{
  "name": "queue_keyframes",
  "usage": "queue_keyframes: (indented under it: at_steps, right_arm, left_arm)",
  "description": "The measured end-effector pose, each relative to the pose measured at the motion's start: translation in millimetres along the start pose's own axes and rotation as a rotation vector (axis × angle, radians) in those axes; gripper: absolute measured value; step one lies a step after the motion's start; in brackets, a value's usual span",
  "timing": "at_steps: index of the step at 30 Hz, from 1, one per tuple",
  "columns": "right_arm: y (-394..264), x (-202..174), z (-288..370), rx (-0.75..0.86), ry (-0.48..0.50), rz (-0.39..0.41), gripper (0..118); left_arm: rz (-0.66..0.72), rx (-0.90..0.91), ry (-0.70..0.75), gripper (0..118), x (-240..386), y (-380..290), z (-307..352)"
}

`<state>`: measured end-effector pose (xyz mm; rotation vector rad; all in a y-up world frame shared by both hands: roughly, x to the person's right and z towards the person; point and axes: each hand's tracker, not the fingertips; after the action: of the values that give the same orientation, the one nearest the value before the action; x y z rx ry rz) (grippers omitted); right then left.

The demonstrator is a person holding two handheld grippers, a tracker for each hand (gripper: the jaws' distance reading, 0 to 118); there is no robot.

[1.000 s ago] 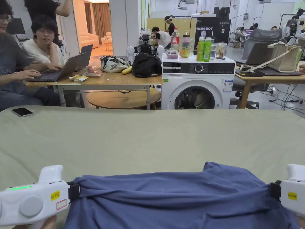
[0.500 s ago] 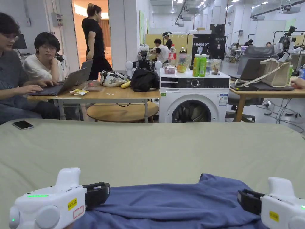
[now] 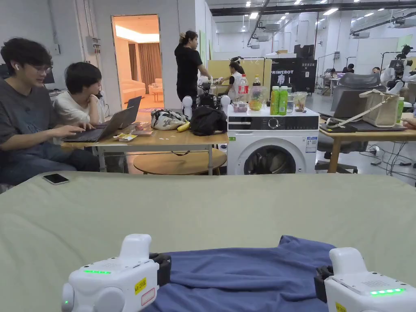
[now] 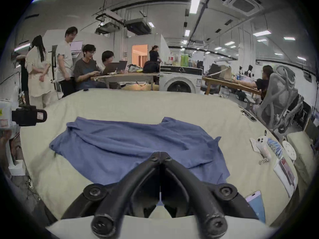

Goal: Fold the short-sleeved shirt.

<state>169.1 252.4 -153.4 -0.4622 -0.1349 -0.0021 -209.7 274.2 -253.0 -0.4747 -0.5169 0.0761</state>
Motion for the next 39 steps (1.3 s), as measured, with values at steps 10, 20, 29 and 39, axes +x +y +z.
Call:
queue_keyframes:
  at_steps: [10,20,29,39]
  right_arm:
    - [-23.1,30.5,4.4,-0.057,0.097,-0.207,0]
    - [-45.3,56.7,14.3,-0.093,0.077,-0.185,0]
    - [-55.0,131.6,-10.5,-0.144,-0.192,-0.362,91]
    - [-61.6,129.7,-77.5,-0.347,-0.196,-0.307,6]
  left_arm:
    - [0.231,-0.127,0.076,61,-90.9,-33.3,-2.3]
    - [0.187,-0.346,0.233,5,-98.2,-73.0,-60.3]
    - [0.12,-0.391,0.208,5,-83.3,-69.8,-72.1]
    - [0.157,-0.371,0.188,5,-89.3,-74.9,-66.2]
